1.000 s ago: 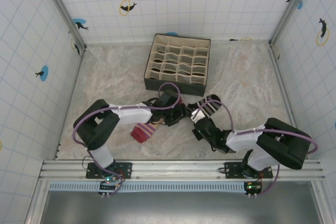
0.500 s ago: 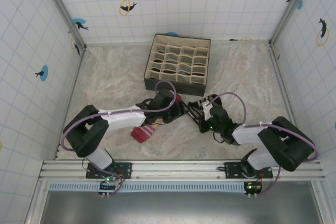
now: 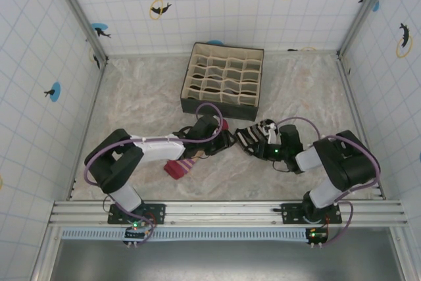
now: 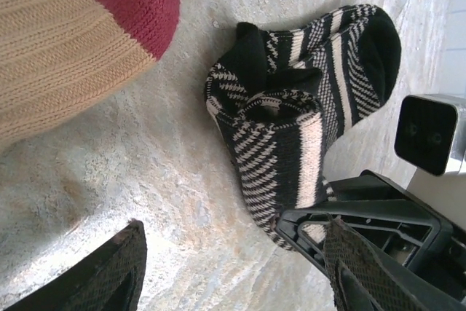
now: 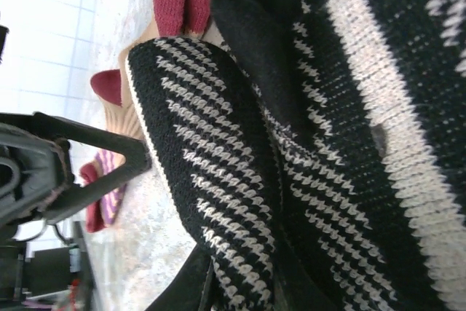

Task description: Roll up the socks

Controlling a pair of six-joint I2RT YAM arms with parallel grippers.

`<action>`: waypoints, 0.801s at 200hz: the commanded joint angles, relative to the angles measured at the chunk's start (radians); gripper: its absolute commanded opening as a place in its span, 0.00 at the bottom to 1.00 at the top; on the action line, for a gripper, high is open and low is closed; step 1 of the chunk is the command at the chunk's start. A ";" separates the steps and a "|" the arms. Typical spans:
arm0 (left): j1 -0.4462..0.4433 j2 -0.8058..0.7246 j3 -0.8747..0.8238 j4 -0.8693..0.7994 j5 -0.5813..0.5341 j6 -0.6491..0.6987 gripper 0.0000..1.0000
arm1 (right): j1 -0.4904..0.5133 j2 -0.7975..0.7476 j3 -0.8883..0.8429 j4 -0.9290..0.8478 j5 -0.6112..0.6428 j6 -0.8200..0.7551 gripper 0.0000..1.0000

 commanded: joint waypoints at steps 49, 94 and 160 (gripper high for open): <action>-0.017 0.108 0.036 0.125 0.005 -0.012 0.60 | -0.050 0.102 -0.061 -0.118 -0.042 0.227 0.00; -0.023 0.170 0.069 0.178 0.007 -0.029 0.59 | -0.059 0.104 -0.067 -0.122 -0.029 0.245 0.00; -0.026 0.246 0.101 0.208 0.007 -0.035 0.57 | -0.071 0.105 -0.057 -0.122 -0.034 0.248 0.00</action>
